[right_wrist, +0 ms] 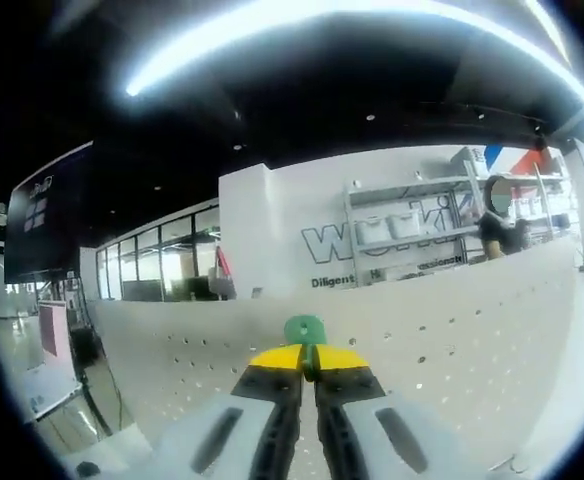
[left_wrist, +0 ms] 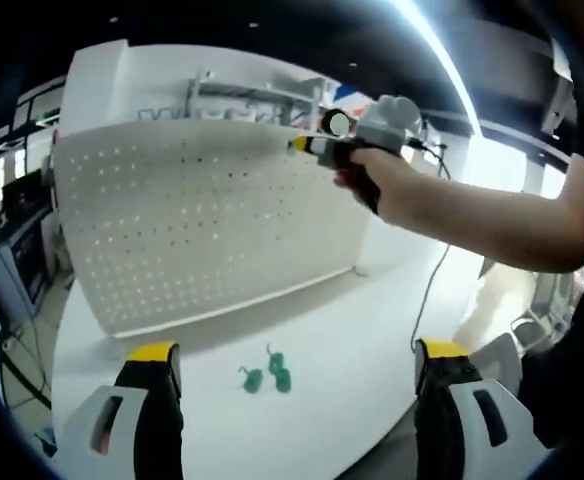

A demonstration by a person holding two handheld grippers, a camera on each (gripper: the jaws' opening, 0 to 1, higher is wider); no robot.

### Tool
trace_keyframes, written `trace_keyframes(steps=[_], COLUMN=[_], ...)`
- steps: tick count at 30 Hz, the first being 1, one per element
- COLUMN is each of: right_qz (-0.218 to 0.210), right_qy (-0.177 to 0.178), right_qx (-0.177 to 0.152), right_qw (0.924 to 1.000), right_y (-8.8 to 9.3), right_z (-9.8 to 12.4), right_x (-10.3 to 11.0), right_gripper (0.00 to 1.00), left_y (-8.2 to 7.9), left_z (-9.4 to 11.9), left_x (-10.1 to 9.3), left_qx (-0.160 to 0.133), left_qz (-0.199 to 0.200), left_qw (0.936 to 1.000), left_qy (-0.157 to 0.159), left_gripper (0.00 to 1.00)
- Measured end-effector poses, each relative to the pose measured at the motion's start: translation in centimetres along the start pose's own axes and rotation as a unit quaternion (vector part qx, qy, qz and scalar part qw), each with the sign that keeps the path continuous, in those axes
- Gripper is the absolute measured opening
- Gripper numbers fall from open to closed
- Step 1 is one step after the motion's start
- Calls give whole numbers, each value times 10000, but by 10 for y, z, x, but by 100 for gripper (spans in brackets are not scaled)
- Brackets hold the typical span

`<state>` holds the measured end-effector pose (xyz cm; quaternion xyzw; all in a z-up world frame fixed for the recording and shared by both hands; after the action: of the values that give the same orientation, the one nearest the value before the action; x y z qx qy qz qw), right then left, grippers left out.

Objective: Insert the hook assembly into the mounting plate slot until the hook locks in place.

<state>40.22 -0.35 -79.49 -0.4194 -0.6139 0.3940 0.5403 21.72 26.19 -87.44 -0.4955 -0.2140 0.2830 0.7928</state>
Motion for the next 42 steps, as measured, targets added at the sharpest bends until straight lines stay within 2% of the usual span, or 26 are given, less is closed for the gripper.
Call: trace_keyframes(steps=[4, 20, 24, 25, 28, 32, 38, 42], right_qz=[47, 167, 96, -37, -9, -128, -258, -187], right_qy=[92, 305, 365, 373, 374, 303, 214, 238], right_qx=[-60, 82, 105, 34, 31, 128, 301, 267], right_qw=[9999, 9994, 9992, 9993, 9993, 9994, 9990, 9992], right_y=[1, 15, 22, 22, 21, 19, 21, 15], right_z=[-5, -11, -12, -11, -12, -10, -7, 1], right_x=[0, -7, -7, -7, -6, -8, -7, -8], right_gripper=[1, 1, 1, 1, 1, 2, 5, 14], left_y=[3, 8, 8, 7, 8, 12, 13, 13], left_z=[0, 0, -1, -1, 0, 2, 0, -2], left_x=[3, 7, 6, 6, 6, 7, 7, 8], left_qx=[65, 207, 206, 207, 233, 274, 319, 360], left_qz=[21, 45, 56, 55, 42, 81, 70, 39], left_qw=[10000, 9997, 9997, 9997, 9997, 9995, 9994, 9993], left_qy=[-34, -85, -95, -94, -109, -125, -117, -41], left_gripper=[97, 95, 94, 94, 93, 93, 93, 93])
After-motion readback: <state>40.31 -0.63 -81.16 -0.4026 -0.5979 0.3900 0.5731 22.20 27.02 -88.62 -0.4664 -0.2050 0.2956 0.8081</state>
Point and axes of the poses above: the point that each gripper's makers call its tool centre point, and the gripper's own axes: z roughly backward along the fingers, x roughly to its left, y roughly out of its underside, the point moved 9 cm from there along z, roughly backward along the fingers, and after that the axes turned 12 degrees about -z, right-handed, at the moved point
